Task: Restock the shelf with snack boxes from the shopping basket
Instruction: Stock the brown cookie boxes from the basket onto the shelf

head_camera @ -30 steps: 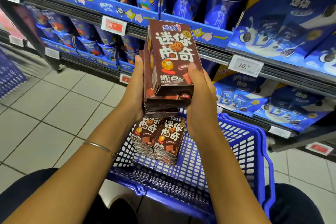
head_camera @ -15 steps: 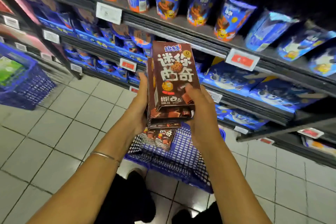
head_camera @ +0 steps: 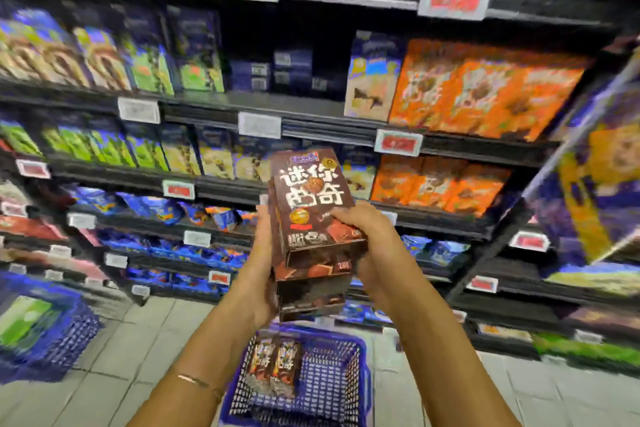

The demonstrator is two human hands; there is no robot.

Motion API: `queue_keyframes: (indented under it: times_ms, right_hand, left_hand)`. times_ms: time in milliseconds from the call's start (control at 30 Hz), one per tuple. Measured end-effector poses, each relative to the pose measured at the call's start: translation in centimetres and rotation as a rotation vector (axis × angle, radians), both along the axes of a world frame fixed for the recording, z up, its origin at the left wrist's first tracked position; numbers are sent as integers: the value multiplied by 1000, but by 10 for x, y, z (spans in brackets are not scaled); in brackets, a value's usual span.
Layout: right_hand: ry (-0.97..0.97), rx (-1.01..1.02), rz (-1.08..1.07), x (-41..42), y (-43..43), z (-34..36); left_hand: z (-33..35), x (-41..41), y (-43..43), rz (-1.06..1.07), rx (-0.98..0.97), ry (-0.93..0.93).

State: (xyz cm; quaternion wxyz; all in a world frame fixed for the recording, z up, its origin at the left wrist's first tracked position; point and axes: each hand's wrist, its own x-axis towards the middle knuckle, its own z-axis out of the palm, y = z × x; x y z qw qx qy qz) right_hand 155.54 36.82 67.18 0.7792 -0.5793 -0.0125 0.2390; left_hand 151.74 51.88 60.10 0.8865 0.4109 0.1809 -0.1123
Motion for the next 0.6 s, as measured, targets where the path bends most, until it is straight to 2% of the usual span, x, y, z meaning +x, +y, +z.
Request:
queue_keyframes:
  times_ms: [300, 600]
  right_hand:
    - [-76, 248, -233, 23, -49, 101]
    - [-249, 165, -295, 57, -52, 165]
  left_hand:
    - [103, 44, -42, -99, 1, 45]
    - [161, 95, -24, -196, 48, 67]
